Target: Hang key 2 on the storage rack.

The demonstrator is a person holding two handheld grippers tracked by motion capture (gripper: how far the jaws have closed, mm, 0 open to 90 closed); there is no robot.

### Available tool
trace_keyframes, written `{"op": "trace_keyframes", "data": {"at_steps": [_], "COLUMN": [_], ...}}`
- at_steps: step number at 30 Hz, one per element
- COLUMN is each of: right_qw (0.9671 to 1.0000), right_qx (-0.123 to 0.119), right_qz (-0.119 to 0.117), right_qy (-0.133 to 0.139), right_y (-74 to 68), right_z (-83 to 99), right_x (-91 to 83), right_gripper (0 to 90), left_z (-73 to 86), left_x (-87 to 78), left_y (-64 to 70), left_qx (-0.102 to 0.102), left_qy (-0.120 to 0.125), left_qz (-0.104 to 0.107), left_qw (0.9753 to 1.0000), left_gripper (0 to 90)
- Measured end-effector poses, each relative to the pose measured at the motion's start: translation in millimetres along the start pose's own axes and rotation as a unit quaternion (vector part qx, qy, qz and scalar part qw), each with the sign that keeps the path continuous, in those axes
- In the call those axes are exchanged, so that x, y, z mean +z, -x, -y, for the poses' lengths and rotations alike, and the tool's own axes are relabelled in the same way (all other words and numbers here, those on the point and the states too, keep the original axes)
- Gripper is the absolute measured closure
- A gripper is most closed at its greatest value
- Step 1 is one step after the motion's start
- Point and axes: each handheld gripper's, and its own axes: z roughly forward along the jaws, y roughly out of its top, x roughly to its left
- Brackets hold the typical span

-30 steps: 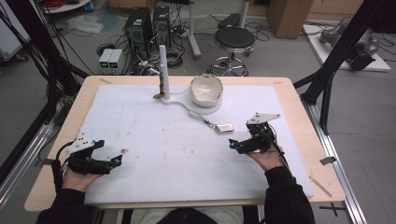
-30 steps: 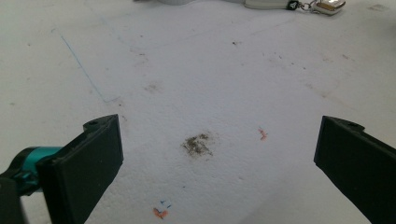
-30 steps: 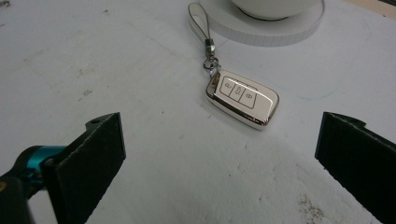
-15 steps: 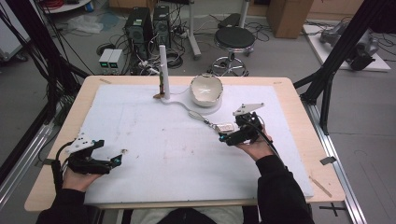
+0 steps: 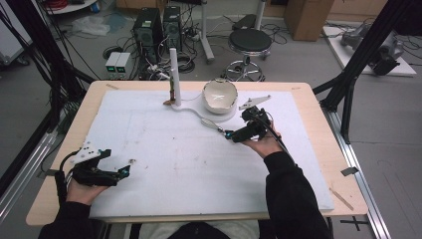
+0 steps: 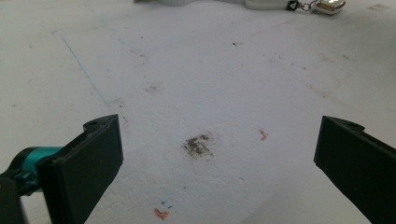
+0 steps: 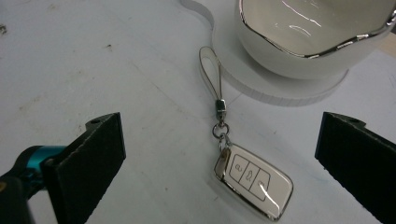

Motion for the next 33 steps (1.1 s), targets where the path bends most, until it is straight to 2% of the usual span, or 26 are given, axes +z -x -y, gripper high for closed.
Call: {"op": "trace_keyframes", "data": {"at_steps": [5, 10, 19, 26, 31, 33], "right_qw": [0.9999, 0.9989, 0.9969, 0.9923, 0.9914, 0.9911], "right_qx": [-0.004, 0.001, 0.0, -0.025, -0.027, -0.025], "right_qz": [-0.008, -0.017, -0.025, -0.026, -0.04, -0.038], "right_qy": [-0.013, -0.044, -0.074, -0.119, -0.122, -0.125], "right_y": [1.1, 2.6, 3.4, -4.0, -5.6, -6.4], "right_z": [-8.7, -11.3, -17.0, -16.6, -18.4, -17.3], "right_x": [14.3, 37.4, 74.8, 100.1, 111.2, 115.4], "right_gripper": [0.7, 0.7, 0.7, 0.7, 4.4, 5.1], "left_z": [-1.4, -1.3, -1.4, -1.3, -1.3, -1.2], "left_x": [0.2, 1.9, 1.4, 2.4, 2.3, 2.5], "left_y": [1.4, 0.8, -0.2, 0.6, 0.4, 0.2], "left_qx": [0.003, 0.002, -0.002, 0.0, 0.003, 0.003], "left_qy": [0.002, 0.0, 0.003, 0.001, 0.001, 0.0], "left_qz": [0.003, 0.006, 0.01, 0.015, 0.015, 0.015], "left_qw": [1.0, 1.0, 0.9999, 0.9999, 0.9999, 0.9999], "left_gripper": [1.7, 1.7, 1.7, 1.7, 1.7, 1.7]}}
